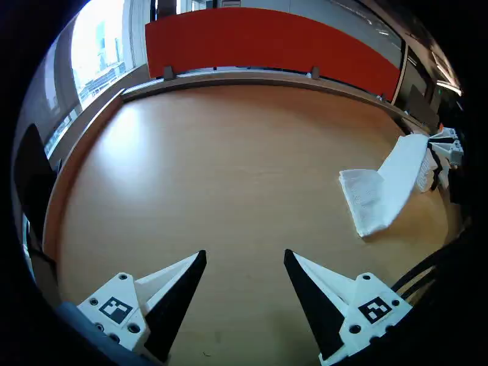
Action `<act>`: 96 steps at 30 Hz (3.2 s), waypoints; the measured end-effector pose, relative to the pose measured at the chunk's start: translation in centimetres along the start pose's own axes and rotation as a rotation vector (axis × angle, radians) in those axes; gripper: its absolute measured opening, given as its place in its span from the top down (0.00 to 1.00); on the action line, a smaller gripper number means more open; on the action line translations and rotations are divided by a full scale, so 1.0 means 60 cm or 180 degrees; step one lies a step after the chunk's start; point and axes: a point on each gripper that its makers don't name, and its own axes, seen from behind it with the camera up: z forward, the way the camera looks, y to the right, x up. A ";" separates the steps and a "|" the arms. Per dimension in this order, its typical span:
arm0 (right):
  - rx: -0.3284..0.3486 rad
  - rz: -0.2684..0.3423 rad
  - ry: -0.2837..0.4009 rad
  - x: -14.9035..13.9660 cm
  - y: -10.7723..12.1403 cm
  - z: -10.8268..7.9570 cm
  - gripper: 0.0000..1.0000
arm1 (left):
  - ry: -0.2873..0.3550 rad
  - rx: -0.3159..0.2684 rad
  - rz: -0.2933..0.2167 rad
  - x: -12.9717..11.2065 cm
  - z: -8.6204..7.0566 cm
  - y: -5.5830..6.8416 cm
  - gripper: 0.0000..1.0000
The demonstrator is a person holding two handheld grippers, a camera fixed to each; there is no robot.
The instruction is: Fold towel
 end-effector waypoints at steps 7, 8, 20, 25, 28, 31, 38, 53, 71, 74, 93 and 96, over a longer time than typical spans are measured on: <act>0.0064 -0.0015 0.0000 0.000 -0.012 0.008 0.95 | 0.0013 0.0001 0.0001 0.004 -0.002 0.001 0.05; 0.0075 -0.0022 -0.0002 0.000 -0.015 0.010 0.95 | 0.0014 0.0002 0.0002 0.004 -0.002 0.001 0.05; 0.0247 -0.0097 0.0044 0.019 -0.053 0.043 0.95 | 0.0042 0.0003 0.0001 0.010 -0.006 -0.002 0.05; 0.0369 -0.0106 0.0052 0.026 -0.082 0.063 0.95 | 0.0045 0.0004 -0.0010 0.009 -0.009 -0.005 0.05; 0.0446 -0.0122 0.0032 0.026 -0.102 0.076 0.95 | 0.0048 0.0010 -0.0015 0.009 -0.010 -0.008 0.05; 0.0530 -0.0135 0.0000 0.022 -0.123 0.089 0.95 | 0.0050 0.0019 -0.0025 0.008 -0.012 -0.012 0.05; 0.0755 -0.0108 -0.0068 0.013 -0.180 0.122 0.95 | 0.0056 0.0046 -0.0071 0.006 -0.017 -0.025 0.05; 0.0900 0.0042 -0.0349 -0.036 -0.221 0.143 0.15 | 0.0016 0.0088 -0.0104 -0.007 -0.018 -0.040 0.05; 0.0807 0.0120 -0.0485 -0.089 -0.209 0.125 0.15 | 0.0037 0.0072 -0.0091 -0.001 -0.020 -0.030 0.05; 0.0795 0.0126 -0.0507 -0.098 -0.208 0.124 0.15 | 0.0040 0.0074 -0.0087 -0.001 -0.021 -0.031 0.05; 0.0696 0.0187 -0.0833 -0.194 -0.206 0.116 0.18 | 0.0039 0.0070 -0.0087 -0.004 -0.020 -0.029 0.05; 0.0690 0.0198 -0.0866 -0.204 -0.207 0.115 0.19 | 0.0042 0.0066 -0.0087 -0.004 -0.020 -0.029 0.05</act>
